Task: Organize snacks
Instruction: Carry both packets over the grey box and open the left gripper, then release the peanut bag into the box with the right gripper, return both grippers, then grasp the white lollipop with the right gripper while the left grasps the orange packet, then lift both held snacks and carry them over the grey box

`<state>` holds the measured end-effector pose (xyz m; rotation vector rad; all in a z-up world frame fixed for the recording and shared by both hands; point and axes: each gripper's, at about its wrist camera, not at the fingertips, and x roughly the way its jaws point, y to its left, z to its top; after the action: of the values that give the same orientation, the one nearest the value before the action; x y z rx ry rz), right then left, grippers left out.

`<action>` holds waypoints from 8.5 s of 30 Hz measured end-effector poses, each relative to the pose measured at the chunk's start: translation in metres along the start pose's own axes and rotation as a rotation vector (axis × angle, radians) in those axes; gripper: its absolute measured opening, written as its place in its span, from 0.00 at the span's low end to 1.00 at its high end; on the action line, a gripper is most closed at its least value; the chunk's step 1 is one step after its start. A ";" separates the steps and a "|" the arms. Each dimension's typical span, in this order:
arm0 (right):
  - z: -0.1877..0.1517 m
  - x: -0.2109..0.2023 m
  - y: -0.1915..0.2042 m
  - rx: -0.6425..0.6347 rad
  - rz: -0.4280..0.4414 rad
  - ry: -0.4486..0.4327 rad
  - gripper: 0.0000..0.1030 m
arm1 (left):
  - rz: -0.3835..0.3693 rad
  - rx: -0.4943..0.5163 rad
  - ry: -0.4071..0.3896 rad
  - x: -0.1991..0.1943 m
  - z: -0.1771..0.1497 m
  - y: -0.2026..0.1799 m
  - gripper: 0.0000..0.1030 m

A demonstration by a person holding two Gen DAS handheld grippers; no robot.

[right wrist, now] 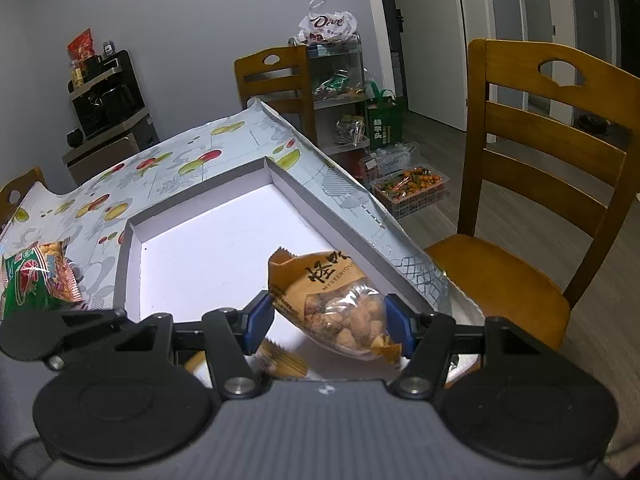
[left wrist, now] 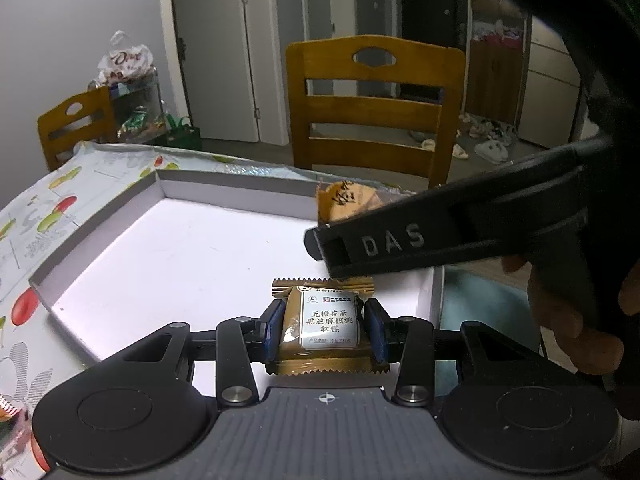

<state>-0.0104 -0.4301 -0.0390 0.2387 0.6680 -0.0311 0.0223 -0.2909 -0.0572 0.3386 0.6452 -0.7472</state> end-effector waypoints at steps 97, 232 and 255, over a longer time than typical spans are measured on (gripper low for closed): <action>-0.043 0.034 0.199 -0.468 0.284 0.128 0.16 | 0.252 -0.174 0.008 -0.115 -0.108 0.118 0.85; 0.016 -0.036 0.087 -0.170 0.134 -0.204 0.12 | 0.275 -0.086 -0.130 -0.077 0.018 0.097 0.40; 0.040 0.019 -0.006 -0.016 -0.027 -0.118 0.12 | 0.093 -0.073 -0.062 0.039 0.057 0.078 0.40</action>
<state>0.0283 -0.4441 -0.0220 0.2113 0.5538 -0.0654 0.1236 -0.2858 -0.0341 0.2759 0.5928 -0.6413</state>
